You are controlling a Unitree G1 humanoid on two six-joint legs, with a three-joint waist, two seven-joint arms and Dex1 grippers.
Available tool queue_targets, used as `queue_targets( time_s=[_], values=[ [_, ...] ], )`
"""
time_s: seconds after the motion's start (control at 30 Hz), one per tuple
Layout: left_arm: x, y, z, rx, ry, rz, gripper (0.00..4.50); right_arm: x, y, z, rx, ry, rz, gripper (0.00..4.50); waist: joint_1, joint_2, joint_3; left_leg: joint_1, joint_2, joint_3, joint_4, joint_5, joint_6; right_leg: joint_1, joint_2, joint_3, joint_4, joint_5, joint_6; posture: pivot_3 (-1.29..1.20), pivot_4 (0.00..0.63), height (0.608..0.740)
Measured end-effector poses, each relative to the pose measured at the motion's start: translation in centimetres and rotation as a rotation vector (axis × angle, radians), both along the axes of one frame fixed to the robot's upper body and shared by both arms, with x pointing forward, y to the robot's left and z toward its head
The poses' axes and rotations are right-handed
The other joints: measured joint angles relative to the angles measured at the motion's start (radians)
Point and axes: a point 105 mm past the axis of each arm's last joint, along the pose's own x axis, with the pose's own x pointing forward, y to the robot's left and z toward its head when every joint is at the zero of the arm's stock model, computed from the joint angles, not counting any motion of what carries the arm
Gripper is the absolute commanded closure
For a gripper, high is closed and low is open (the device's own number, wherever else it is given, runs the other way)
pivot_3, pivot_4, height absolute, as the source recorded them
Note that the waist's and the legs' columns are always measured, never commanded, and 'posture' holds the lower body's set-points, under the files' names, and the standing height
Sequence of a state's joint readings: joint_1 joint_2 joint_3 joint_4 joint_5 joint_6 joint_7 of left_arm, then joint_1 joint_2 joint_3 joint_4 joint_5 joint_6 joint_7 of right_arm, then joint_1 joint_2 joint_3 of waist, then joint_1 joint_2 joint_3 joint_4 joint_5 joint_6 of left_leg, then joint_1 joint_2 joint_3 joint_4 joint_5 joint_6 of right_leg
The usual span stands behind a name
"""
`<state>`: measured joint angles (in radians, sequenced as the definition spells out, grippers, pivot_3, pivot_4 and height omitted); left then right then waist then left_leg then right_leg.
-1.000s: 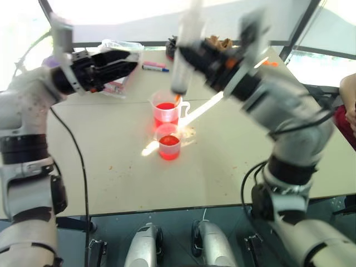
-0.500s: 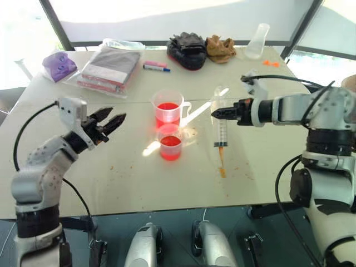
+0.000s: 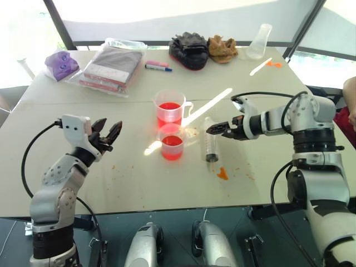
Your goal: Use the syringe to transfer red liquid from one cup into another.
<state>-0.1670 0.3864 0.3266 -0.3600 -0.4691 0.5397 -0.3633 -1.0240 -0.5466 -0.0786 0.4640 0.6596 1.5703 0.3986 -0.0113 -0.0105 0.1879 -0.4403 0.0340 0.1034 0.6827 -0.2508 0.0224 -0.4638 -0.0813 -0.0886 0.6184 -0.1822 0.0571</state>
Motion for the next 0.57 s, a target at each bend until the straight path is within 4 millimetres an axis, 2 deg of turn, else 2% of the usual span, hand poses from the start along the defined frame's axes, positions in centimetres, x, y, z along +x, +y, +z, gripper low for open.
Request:
queue_targets(
  time_s=[0.13, 0.27, 0.4, 0.47, 0.57],
  values=[
    [0.1, 0.1, 0.2, -0.010, -0.004, 0.005, 1.64, -0.1, -0.3, 0.2, -0.020, -0.018, 0.011, 0.06, 0.000, 0.000, 0.000, 0.000, 0.000, 0.000, 0.000, 0.000, 0.000, 0.000, 0.000, 0.000, 0.000, 0.000, 0.000, 0.00, 0.150, 0.740],
    [0.0, 0.4, 0.4, -0.021, -0.008, 0.004, 1.64, -0.4, -2.0, 2.8, 0.003, -0.133, 0.028, 0.06, 0.003, 0.000, 0.000, -0.001, 0.000, -0.001, 0.000, 0.000, 0.000, 0.000, 0.000, -0.001, -0.001, 0.000, 0.000, 0.00, 0.150, 0.740],
    [-0.1, 1.0, 0.4, -0.023, -0.006, 0.016, 1.64, -1.5, -3.9, 4.0, 0.065, -0.222, 0.037, 0.06, 0.002, 0.000, 0.000, -0.001, 0.000, -0.001, 0.000, -0.001, 0.001, 0.000, 0.000, -0.001, -0.002, 0.000, 0.000, 0.00, 0.150, 0.740],
    [-0.1, 1.2, 0.4, -0.022, -0.007, 0.017, 1.64, -2.1, -5.0, 4.5, 0.086, -0.325, 0.039, 0.06, 0.002, 0.000, 0.000, -0.001, 0.000, -0.001, 0.000, -0.001, 0.000, 0.000, 0.000, -0.001, -0.003, 0.000, 0.000, 0.00, 0.150, 0.740],
    [-0.2, 1.7, 0.3, -0.012, 0.003, 0.029, 1.64, -2.9, -7.5, 4.3, 0.019, -0.559, -0.004, 0.06, 0.007, -0.001, 0.000, -0.001, 0.000, -0.002, 0.000, -0.001, 0.000, 0.001, 0.000, -0.002, -0.004, 0.000, 0.001, 0.00, 0.150, 0.740]
  ],
)
